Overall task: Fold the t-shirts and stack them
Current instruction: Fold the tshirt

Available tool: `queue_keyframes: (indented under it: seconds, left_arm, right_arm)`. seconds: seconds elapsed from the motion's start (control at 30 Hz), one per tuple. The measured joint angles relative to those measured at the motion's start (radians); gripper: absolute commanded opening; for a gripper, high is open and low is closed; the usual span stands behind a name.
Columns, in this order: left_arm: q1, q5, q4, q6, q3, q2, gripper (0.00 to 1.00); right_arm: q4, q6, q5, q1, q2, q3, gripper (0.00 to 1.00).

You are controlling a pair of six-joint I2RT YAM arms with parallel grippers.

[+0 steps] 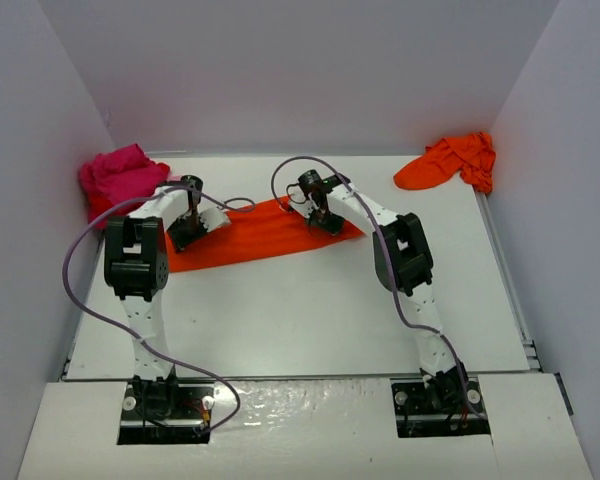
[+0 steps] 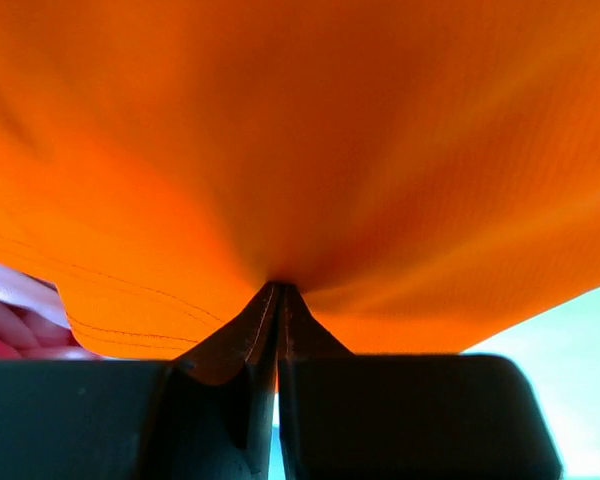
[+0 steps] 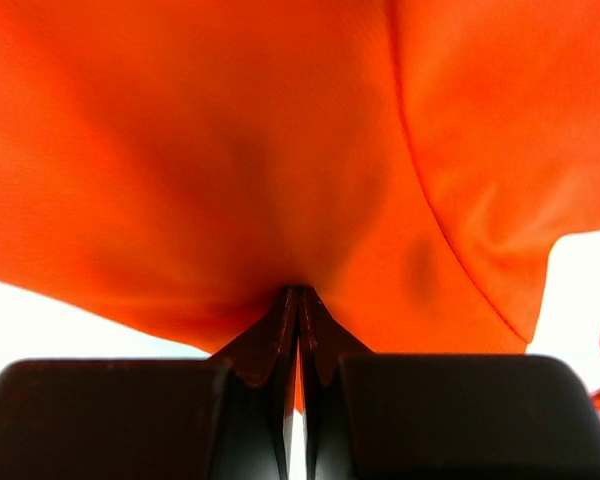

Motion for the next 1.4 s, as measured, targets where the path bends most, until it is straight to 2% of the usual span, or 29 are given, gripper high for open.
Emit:
queue_keyframes:
  seconds: [0.13, 0.27, 0.4, 0.57, 0.77, 0.9, 1.0, 1.17, 1.27, 1.4]
  left_arm:
    - [-0.006, -0.048, -0.043, 0.041, -0.020, 0.000, 0.00]
    - [-0.052, -0.103, -0.076, 0.066, -0.056, -0.006, 0.00]
    - [-0.162, -0.145, -0.128, 0.077, -0.116, -0.024, 0.00]
    - [-0.352, -0.153, -0.223, 0.064, -0.152, -0.024, 0.00]
    - [-0.590, 0.001, -0.325, 0.007, -0.048, 0.009, 0.00]
    - [-0.672, 0.111, -0.313, -0.045, 0.071, 0.004, 0.00]
    - [-0.683, 0.148, -0.261, -0.095, 0.107, -0.041, 0.00]
    - [-0.653, 0.124, -0.219, -0.128, 0.109, -0.196, 0.00]
    - [-0.594, 0.092, -0.181, -0.127, 0.056, -0.315, 0.00]
    - [-0.452, 0.017, -0.140, -0.112, -0.043, -0.402, 0.00]
  right_arm:
    - [-0.029, -0.014, 0.050, -0.035, 0.043, 0.055, 0.00]
    - [-0.058, -0.039, 0.110, -0.065, 0.128, 0.189, 0.00]
    - [-0.022, -0.074, 0.179, -0.078, 0.209, 0.307, 0.00]
    - [0.082, -0.128, 0.242, -0.089, 0.235, 0.320, 0.00]
    - [0.222, -0.144, 0.267, -0.097, 0.217, 0.256, 0.00]
    - [0.267, -0.124, 0.266, -0.103, 0.153, 0.162, 0.01]
    - [0.282, -0.100, 0.279, -0.103, 0.083, 0.104, 0.05]
    - [0.335, -0.064, 0.371, -0.100, -0.091, 0.087, 0.09]
    - [0.376, -0.056, 0.418, -0.100, -0.234, 0.045, 0.09]
    - [0.420, -0.045, 0.455, -0.100, -0.436, -0.097, 0.04]
